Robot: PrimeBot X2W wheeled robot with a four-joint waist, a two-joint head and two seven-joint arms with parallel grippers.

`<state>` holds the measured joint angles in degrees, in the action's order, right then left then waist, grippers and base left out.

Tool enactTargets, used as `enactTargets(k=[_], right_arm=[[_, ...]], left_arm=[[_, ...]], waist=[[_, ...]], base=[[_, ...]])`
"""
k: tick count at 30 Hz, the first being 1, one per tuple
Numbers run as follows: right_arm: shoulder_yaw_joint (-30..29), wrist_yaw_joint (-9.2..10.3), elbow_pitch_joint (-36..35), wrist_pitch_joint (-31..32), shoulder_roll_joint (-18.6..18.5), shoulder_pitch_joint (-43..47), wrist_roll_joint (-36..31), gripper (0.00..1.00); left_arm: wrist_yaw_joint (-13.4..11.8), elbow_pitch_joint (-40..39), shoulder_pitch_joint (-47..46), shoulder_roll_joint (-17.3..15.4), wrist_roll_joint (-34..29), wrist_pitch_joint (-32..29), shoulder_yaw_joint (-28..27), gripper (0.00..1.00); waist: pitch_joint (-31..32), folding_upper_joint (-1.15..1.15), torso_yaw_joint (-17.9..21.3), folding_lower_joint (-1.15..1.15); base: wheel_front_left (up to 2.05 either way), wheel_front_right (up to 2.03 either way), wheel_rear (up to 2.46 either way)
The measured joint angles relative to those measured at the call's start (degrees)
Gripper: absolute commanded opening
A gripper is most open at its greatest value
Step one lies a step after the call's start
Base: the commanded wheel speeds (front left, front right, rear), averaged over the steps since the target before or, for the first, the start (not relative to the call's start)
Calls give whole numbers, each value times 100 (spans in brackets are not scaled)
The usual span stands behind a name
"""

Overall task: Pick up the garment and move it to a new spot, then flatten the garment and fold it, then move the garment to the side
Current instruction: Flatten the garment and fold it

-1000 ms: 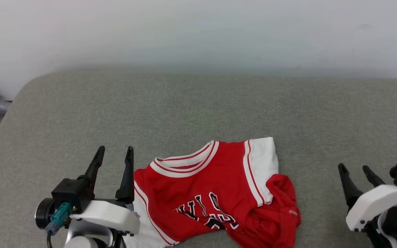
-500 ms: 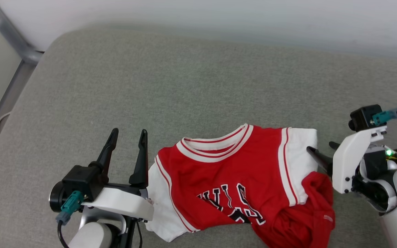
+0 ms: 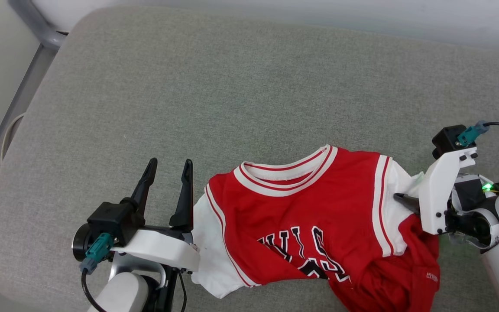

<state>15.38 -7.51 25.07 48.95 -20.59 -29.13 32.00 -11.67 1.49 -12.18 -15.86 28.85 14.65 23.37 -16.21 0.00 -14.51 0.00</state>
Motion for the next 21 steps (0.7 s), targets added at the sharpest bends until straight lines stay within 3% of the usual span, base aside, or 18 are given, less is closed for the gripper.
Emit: enactTargets(k=[9, 15, 21], right_arm=[[-37, -3, -162, -805, -12, -13, -40, 0], [-360, -2, -475, -1193, -114, 288, -168, 0], [-687, -2, -848, -1163, -98, 942, -233, 0]], left_arm=[[112, 285, 47, -200, 248, -542, 33, 100], [318, 469, 63, -503, 727, -1544, 26, 100], [521, 601, 55, -848, 1303, -2659, 2, 100]], waist=[[360, 0, 193, 0], [711, 0, 436, 0], [964, 0, 830, 0]], base=[[0, 0, 0], [0, 0, 0], [0, 0, 0]])
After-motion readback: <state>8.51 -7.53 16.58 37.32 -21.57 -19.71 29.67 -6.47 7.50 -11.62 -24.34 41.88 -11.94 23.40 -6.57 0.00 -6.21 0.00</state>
